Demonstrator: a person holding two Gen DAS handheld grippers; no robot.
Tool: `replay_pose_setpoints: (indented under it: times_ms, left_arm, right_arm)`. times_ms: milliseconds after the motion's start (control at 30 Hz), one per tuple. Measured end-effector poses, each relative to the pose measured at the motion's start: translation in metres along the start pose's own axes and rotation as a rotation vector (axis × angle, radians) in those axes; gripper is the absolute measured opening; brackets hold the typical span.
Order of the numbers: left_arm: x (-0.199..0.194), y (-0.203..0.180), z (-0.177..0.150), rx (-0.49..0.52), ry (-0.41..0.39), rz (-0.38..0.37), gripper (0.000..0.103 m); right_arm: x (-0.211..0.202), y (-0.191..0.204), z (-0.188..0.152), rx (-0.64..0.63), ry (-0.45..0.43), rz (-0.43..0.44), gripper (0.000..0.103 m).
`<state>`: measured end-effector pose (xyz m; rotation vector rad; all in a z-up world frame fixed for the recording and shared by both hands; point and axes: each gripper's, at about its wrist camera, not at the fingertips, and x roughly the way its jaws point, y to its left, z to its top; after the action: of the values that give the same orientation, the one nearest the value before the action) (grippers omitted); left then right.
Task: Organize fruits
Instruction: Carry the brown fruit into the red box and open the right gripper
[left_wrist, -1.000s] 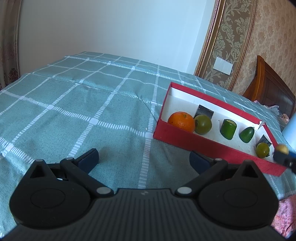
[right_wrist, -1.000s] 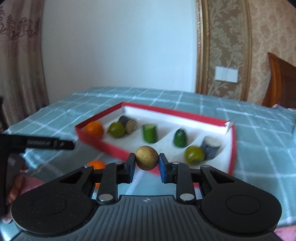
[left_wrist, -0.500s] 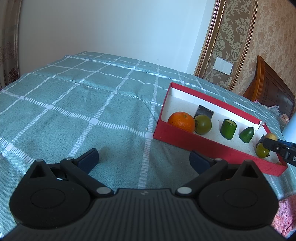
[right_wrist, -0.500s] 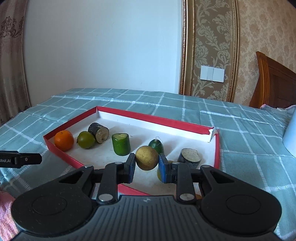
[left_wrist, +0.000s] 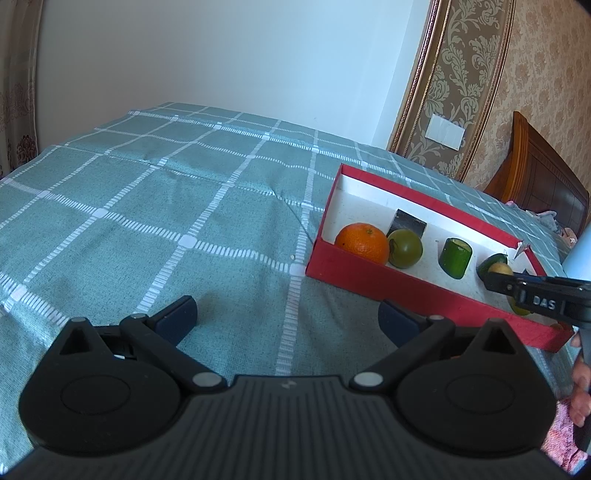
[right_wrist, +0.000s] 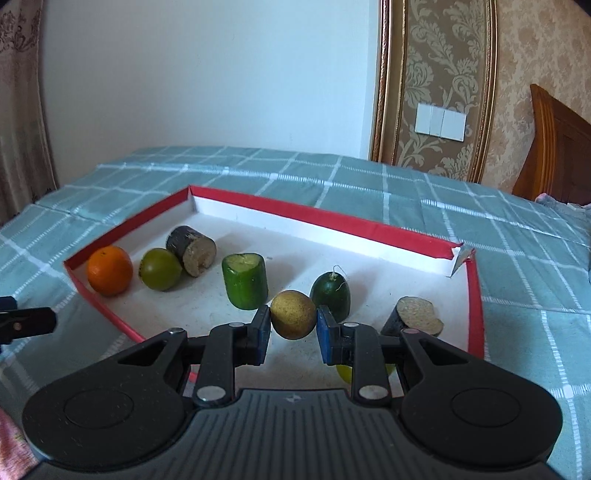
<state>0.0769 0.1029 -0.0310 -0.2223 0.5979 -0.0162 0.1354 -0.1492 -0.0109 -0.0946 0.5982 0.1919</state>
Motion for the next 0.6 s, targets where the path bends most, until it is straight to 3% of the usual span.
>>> replay_pose_setpoints:
  times_ms: [600]
  left_arm:
    - [0.000,0.000,0.000,0.000,0.000,0.000,0.103]
  right_arm:
    - [0.017,0.005,0.001,-0.022,0.042,-0.004,0.026]
